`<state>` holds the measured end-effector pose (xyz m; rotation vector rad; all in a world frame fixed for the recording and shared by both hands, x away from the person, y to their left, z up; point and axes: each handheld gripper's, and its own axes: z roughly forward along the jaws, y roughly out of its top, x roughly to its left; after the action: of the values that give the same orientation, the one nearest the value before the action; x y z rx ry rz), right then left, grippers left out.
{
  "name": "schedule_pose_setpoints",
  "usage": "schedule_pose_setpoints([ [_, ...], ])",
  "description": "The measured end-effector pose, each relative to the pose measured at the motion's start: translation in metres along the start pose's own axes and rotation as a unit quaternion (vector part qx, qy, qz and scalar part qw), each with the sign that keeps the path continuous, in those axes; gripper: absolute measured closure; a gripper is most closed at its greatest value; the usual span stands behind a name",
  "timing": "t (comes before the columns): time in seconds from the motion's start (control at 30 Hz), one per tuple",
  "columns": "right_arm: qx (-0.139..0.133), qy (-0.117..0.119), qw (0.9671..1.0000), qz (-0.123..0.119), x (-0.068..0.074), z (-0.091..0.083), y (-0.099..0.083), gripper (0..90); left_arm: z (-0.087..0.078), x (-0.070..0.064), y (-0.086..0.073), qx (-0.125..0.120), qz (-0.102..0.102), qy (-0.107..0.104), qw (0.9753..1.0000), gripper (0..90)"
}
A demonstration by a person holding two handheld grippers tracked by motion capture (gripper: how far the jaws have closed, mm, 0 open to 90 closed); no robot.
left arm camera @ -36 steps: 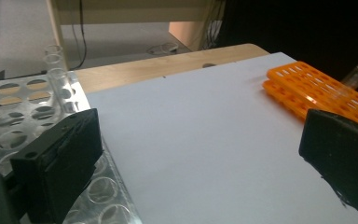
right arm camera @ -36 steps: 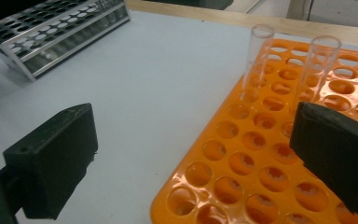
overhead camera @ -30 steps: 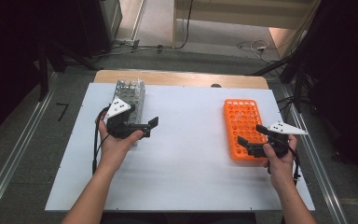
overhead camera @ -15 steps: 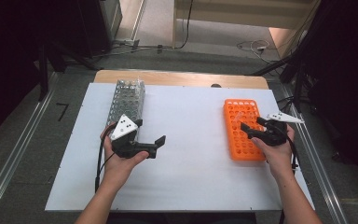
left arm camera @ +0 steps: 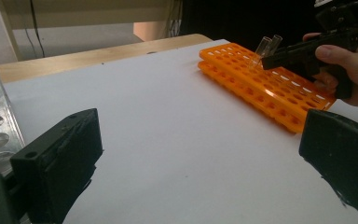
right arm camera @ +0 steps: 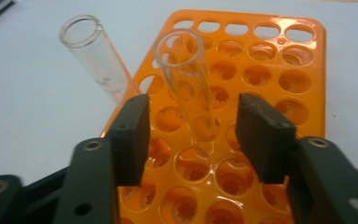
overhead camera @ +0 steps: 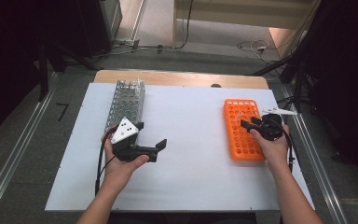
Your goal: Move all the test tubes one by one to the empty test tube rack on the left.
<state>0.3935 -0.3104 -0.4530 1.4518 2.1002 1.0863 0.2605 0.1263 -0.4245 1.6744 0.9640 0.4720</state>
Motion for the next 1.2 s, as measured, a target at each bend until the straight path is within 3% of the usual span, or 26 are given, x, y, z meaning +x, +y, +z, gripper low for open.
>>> schedule_pose_setpoints([
  [0.5, 0.016, -0.055, 0.9977, -0.036, 0.009, 0.01, 0.005, 72.9, 0.0, -0.002, 0.0, -0.001, -0.003, -0.004, 1.0, 0.0],
  [0.83, -0.015, -0.045, 0.9981, -0.038, 0.009, 0.0, 0.004, 73.7, 0.0, -0.001, 0.0, -0.003, -0.005, -0.004, 1.0, 0.0],
  [1.2, -0.06, -0.024, 0.9974, -0.03, 0.01, -0.034, 0.007, 73.8, 0.001, -0.004, 0.002, -0.003, 0.0, -0.007, 1.0, 0.0],
])
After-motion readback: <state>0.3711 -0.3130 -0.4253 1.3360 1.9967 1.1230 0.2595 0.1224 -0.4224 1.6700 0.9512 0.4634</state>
